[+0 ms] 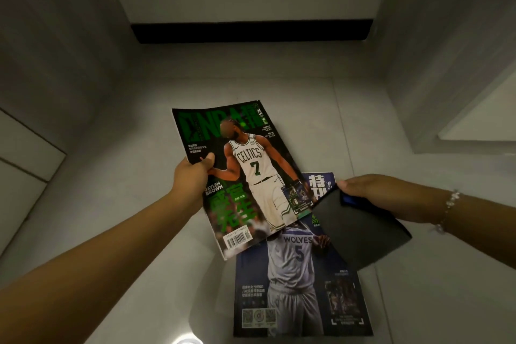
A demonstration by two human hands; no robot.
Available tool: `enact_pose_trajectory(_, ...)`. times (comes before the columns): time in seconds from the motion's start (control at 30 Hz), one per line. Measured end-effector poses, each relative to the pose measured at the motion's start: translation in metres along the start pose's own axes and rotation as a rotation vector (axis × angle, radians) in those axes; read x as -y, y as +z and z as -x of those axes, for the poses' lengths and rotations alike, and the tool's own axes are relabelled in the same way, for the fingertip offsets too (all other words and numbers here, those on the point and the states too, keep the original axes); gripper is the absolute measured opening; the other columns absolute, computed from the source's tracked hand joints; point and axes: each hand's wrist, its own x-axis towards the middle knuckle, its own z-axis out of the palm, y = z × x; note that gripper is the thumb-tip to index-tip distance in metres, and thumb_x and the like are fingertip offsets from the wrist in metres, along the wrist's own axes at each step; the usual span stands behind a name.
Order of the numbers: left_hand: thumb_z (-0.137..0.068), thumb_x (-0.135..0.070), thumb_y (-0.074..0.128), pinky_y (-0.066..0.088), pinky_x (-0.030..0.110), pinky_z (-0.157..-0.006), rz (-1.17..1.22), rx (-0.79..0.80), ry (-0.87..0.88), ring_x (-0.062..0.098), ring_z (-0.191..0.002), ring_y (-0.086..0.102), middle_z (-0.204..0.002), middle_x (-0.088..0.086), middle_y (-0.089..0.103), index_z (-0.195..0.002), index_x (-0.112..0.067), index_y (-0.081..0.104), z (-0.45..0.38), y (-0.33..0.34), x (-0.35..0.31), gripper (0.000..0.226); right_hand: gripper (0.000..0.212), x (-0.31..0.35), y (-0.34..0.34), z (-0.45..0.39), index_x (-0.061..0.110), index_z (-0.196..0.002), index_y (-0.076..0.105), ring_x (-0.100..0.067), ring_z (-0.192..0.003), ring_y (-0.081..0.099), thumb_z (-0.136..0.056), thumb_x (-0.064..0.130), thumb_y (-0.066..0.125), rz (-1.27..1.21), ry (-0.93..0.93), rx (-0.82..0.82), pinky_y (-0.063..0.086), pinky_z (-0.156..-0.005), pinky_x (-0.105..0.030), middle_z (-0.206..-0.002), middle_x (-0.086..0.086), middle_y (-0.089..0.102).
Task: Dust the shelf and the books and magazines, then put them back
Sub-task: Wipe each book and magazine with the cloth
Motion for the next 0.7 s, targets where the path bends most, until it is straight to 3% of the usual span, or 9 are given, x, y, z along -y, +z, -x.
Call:
enact_pose_trajectory(0.1,-0.093,-0.015,0.057,0.055,0.045,-0.083,-0.03,0.053,0.033,0.03,-0.092,0.068,-0.104,0.012,0.07,-0.11,-0.015,0.061,0.013,0.003,-0.003,0.017,0.042,0.014,0.008,0.002,0.014,-0.102,0.066,-0.025,-0.093,0.064,-0.094,0.049,0.044,0.056,-0.034,-0.01,0.047,-0.093,-0.036,-0.1,-0.011,0.067)
enact_pose_trajectory(0.27,-0.092,-0.016,0.059,0.056,0.039,-0.077,-0.073,0.169,0.078,0.027,-0.086,0.069,-0.099,0.009,0.071,-0.1,-0.019,0.061,0.038,0.015,-0.011,0.009,0.028,0.044,0.025,0.007,0.028,-0.088,0.059,-0.011,-0.082,0.058,-0.099,0.043,0.038,0.087,-0.218,-0.091,0.042,-0.067,-0.02,-0.089,0.003,0.06)
enact_pose_trajectory(0.33,-0.092,-0.016,0.06,0.056,0.037,-0.074,-0.084,0.195,0.088,0.025,-0.085,0.069,-0.097,0.007,0.071,-0.098,-0.021,0.061,0.047,0.022,-0.015,0.008,0.027,0.055,0.031,0.007,0.027,-0.092,0.06,-0.008,-0.08,0.058,-0.099,0.041,0.038,0.072,-0.287,-0.108,0.042,-0.063,-0.018,-0.088,0.005,0.061)
enact_pose_trajectory(0.47,-0.093,-0.019,0.059,0.056,0.04,-0.079,-0.12,0.219,0.1,0.025,-0.087,0.069,-0.098,0.006,0.071,-0.101,-0.021,0.061,0.059,0.031,-0.021,0.009,0.035,0.071,0.042,0.005,0.012,-0.105,0.064,-0.025,-0.088,0.062,-0.098,0.038,0.042,0.017,-0.395,-0.24,0.049,-0.078,-0.034,-0.096,-0.014,0.065)
enact_pose_trajectory(0.53,-0.094,-0.021,0.057,0.055,0.038,-0.079,-0.128,0.224,0.113,0.024,-0.087,0.069,-0.099,0.007,0.071,-0.1,-0.021,0.061,0.065,0.035,-0.026,0.008,0.036,0.076,0.045,0.007,0.008,-0.099,0.064,-0.032,-0.084,0.062,-0.098,0.037,0.043,-0.024,-0.445,-0.321,0.049,-0.072,-0.035,-0.091,-0.019,0.064)
enact_pose_trajectory(0.6,-0.097,-0.026,0.052,0.055,0.031,-0.069,-0.121,0.256,0.115,0.02,-0.083,0.069,-0.098,0.007,0.071,-0.101,-0.019,0.063,0.074,0.04,-0.034,0.014,0.032,0.082,0.049,0.012,0.012,-0.091,0.066,-0.026,-0.08,0.062,-0.097,0.037,0.046,-0.111,-0.49,-0.32,0.047,-0.069,-0.03,-0.083,-0.012,0.065)
enact_pose_trajectory(0.7,-0.098,-0.045,0.041,0.056,0.025,-0.06,-0.177,0.399,0.103,0.019,-0.078,0.071,-0.092,0.008,0.073,-0.101,-0.014,0.066,0.084,0.043,-0.049,0.04,0.029,0.089,0.051,0.019,0.015,-0.1,0.07,-0.016,-0.086,0.067,-0.092,0.038,0.054,-0.225,-0.538,-0.208,0.054,-0.082,-0.028,-0.09,-0.002,0.071)
